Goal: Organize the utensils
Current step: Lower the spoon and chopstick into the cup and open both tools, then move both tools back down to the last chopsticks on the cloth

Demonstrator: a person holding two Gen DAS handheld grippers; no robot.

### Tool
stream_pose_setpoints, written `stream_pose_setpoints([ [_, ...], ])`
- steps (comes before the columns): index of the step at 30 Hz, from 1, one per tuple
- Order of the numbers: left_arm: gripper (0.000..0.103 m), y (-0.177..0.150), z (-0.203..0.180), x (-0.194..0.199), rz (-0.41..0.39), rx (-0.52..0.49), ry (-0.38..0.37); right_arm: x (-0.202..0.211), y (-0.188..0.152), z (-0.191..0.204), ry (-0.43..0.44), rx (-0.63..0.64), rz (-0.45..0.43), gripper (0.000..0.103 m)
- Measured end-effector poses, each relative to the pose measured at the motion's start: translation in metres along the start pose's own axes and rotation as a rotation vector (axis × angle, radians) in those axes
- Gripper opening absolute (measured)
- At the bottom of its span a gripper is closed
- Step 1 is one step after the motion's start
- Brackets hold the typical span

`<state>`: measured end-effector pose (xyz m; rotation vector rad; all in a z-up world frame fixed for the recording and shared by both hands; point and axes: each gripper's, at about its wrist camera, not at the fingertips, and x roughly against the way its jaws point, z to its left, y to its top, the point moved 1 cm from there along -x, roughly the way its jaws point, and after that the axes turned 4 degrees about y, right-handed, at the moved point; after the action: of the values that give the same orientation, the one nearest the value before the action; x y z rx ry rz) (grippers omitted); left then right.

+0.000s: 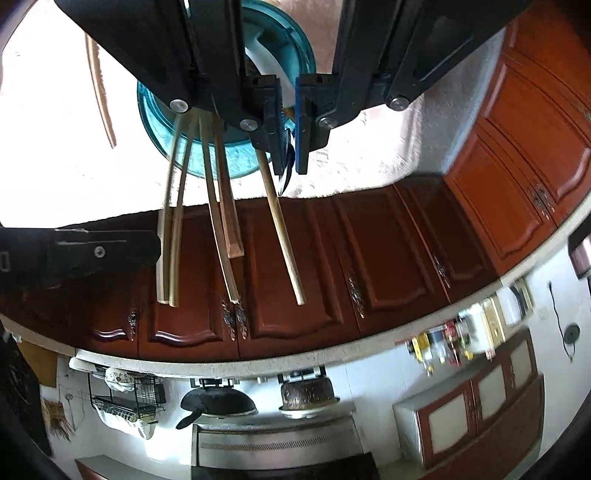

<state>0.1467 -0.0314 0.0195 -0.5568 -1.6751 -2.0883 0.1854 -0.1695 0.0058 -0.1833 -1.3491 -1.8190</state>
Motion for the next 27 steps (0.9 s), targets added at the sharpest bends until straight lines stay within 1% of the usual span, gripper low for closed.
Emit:
stream_pose_setpoints([
  [4,0.006,0.000,0.008,0.001,0.031,0.044,-0.038,0.005,-0.006,-0.004,-0.013,-0.019,0.006,0.026],
  [6,0.014,0.002,0.013,0.007,0.029,0.068,-0.057,0.009,-0.010,-0.005,-0.015,-0.028,0.006,0.026],
  [7,0.025,0.003,0.015,0.010,0.028,0.075,-0.063,0.011,-0.011,-0.005,-0.014,-0.032,0.005,0.027],
  [8,0.040,0.005,0.018,0.012,0.028,0.082,-0.070,0.012,-0.013,-0.005,-0.014,-0.034,0.004,0.027],
  [9,0.045,0.006,0.020,0.014,0.027,0.091,-0.080,0.014,-0.015,-0.005,-0.013,-0.036,0.002,0.027],
  [10,0.046,0.006,0.022,0.018,0.025,0.101,-0.089,0.016,-0.016,-0.003,-0.013,-0.037,0.001,0.027],
  [15,0.046,0.008,0.024,0.030,0.022,0.113,-0.096,0.027,-0.022,0.000,-0.020,-0.034,-0.001,0.029],
  [18,0.046,0.006,0.022,0.039,0.023,0.117,-0.115,0.034,-0.023,0.004,-0.023,-0.030,-0.003,0.029],
  [24,0.053,0.006,0.010,0.056,0.018,0.121,-0.139,0.054,-0.029,0.012,-0.048,-0.012,-0.027,0.030],
  [27,0.060,0.005,0.004,0.063,0.013,0.124,-0.151,0.065,-0.033,0.015,-0.064,0.000,-0.041,0.031],
])
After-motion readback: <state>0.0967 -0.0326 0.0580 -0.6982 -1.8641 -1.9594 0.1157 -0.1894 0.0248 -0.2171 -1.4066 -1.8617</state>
